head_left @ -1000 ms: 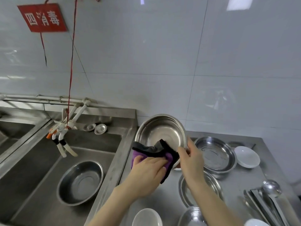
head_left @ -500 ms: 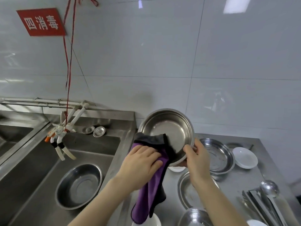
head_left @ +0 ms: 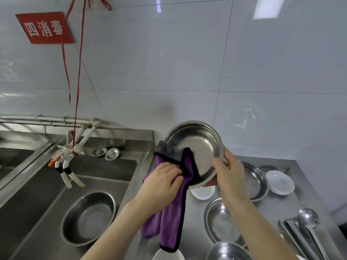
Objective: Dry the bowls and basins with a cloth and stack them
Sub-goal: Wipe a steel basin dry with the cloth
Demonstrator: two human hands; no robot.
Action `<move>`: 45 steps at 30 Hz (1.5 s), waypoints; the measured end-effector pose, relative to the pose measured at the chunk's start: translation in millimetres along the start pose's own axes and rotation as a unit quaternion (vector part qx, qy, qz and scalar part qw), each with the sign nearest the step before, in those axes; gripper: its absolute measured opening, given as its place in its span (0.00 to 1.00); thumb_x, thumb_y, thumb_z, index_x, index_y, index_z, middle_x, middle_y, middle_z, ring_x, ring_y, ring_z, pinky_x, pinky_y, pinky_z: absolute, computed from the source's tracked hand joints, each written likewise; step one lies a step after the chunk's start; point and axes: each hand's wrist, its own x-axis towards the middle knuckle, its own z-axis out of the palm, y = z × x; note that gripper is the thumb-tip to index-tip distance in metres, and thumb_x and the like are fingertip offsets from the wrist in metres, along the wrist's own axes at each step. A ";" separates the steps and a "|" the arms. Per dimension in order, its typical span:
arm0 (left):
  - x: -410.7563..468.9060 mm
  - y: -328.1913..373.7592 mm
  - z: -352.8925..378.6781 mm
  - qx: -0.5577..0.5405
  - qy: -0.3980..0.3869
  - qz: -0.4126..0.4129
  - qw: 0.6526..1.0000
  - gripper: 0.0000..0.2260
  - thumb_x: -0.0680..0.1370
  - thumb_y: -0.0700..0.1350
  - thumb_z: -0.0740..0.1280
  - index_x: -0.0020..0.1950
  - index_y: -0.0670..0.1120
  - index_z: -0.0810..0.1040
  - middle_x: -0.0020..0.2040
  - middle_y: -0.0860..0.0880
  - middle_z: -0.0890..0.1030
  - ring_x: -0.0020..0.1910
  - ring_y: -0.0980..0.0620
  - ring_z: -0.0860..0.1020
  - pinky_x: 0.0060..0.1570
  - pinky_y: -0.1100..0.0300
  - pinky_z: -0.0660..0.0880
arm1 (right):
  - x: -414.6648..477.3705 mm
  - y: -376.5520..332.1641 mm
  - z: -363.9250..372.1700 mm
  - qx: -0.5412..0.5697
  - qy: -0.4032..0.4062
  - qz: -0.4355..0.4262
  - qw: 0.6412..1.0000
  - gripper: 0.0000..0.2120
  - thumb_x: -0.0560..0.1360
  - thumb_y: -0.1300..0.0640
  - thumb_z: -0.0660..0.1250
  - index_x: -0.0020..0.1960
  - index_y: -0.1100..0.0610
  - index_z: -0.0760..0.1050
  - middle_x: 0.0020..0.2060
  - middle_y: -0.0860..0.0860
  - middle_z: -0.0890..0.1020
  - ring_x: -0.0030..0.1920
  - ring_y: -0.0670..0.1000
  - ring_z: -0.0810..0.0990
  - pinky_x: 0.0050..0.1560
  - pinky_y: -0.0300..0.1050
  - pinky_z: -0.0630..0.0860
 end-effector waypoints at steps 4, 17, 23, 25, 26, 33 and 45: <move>-15.2 36.2 12.1 -0.035 0.026 -0.029 0.999 0.17 0.81 0.53 0.51 0.59 0.51 0.77 0.57 0.58 0.78 0.59 0.58 0.71 0.61 0.56 0.69 | -6.4 15.0 12.3 0.031 0.046 0.005 0.998 0.13 0.76 0.68 0.60 0.48 0.52 0.78 0.27 0.59 0.68 0.26 0.58 0.69 0.27 0.46 0.75; -0.4 12.8 3.6 0.063 -0.025 -0.042 0.997 0.28 0.76 0.65 0.44 0.62 0.59 0.77 0.66 0.64 0.73 0.69 0.62 0.64 0.70 0.44 0.58 | -10.9 17.2 -3.7 0.086 0.047 0.072 0.993 0.15 0.76 0.71 0.60 0.54 0.57 0.79 0.36 0.65 0.75 0.33 0.63 0.79 0.34 0.52 0.81; 11.0 -4.1 -4.8 0.002 0.158 -0.066 0.985 0.10 0.73 0.55 0.68 0.50 0.53 0.75 0.51 0.57 0.72 0.55 0.55 0.68 0.61 0.55 0.68 | -10.5 13.4 5.7 0.133 0.041 0.102 0.985 0.19 0.78 0.69 0.60 0.64 0.54 0.76 0.48 0.60 0.83 0.37 0.54 0.85 0.31 0.49 0.82; 10.4 7.0 -4.2 -0.077 0.236 -0.149 0.957 0.18 0.69 0.49 0.76 0.55 0.53 0.74 0.59 0.53 0.65 0.60 0.53 0.62 0.60 0.65 0.63 | -10.8 12.7 10.1 0.153 0.037 0.096 0.983 0.18 0.78 0.69 0.60 0.64 0.55 0.76 0.50 0.61 0.83 0.40 0.55 0.86 0.32 0.49 0.82; 9.9 9.7 -2.6 -0.118 0.231 -0.196 0.946 0.21 0.70 0.48 0.76 0.60 0.55 0.74 0.63 0.53 0.61 0.63 0.54 0.59 0.61 0.66 0.60 | -11.3 11.7 11.8 0.156 0.036 0.092 0.983 0.18 0.78 0.69 0.60 0.64 0.55 0.76 0.50 0.60 0.83 0.40 0.55 0.86 0.32 0.49 0.82; 9.9 27.6 -1.3 -0.298 0.100 -0.299 0.901 0.26 0.75 0.42 0.67 0.71 0.58 0.67 0.46 0.58 0.78 0.43 0.61 0.77 0.36 0.74 0.71 | -16.8 14.4 19.4 0.154 0.046 0.069 0.985 0.22 0.78 0.70 0.59 0.62 0.49 0.78 0.45 0.59 0.83 0.36 0.55 0.84 0.33 0.54 0.83; 10.9 64.7 6.4 -0.379 0.150 -0.352 0.843 0.25 0.74 0.43 0.70 0.69 0.55 0.69 0.48 0.61 0.75 0.47 0.63 0.75 0.42 0.71 0.70 | -24.9 23.8 25.1 0.036 0.117 -0.035 0.992 0.25 0.75 0.71 0.60 0.63 0.48 0.76 0.37 0.55 0.79 0.34 0.46 0.74 0.35 0.38 0.75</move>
